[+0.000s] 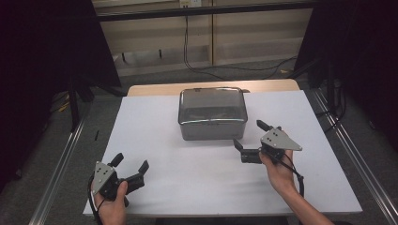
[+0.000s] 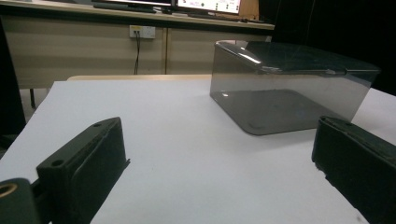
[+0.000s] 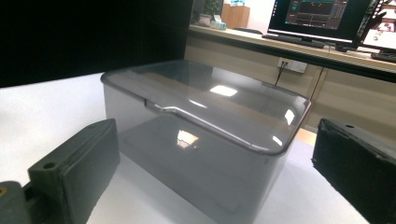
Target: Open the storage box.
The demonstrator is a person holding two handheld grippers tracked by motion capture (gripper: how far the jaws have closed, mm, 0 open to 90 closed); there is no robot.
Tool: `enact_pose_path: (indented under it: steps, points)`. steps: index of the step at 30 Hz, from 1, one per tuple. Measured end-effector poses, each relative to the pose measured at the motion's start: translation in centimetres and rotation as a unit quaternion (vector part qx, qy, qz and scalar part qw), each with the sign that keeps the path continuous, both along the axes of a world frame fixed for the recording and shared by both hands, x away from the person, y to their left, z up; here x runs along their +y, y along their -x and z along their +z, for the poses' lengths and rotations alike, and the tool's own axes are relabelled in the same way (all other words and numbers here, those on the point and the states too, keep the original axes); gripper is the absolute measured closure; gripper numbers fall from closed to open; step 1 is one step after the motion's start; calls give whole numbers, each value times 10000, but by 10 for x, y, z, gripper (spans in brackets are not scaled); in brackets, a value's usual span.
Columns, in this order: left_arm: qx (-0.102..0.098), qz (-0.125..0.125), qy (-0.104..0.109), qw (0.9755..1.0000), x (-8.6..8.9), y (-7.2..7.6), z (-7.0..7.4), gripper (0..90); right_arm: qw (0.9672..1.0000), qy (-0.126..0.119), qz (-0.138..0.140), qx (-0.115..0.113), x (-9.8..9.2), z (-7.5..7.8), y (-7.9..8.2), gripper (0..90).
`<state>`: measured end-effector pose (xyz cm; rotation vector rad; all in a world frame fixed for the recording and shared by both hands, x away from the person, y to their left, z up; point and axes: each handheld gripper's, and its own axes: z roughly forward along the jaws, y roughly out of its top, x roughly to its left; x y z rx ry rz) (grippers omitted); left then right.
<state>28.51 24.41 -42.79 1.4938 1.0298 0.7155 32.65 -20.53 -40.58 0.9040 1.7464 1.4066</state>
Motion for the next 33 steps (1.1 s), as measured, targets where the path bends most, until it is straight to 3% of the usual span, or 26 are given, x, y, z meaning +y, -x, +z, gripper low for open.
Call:
enact_pose_path:
  steps: [4,9,14,23,30,33]
  points:
    - [-24,26,-3,10000,1,0,0,27,9999,119,1,-59,3,1,-3,0]
    - [0,42,30,10000,1,-2,-1,27,9986,523,-11,-124,9,3,-8,0]
    - [7,13,6,10000,1,-2,-1,27,9968,747,-9,-289,15,6,-14,0]
    - [0,-3,-23,10000,-1,-1,-1,27,9891,1342,46,-605,30,10,-19,10]
    - [-1,29,-21,10000,-1,-2,-1,27,9799,1775,16,-905,40,10,-20,11]
    - [-13,22,-38,10000,-1,-2,-1,27,9738,1994,56,-1088,44,12,-19,11]
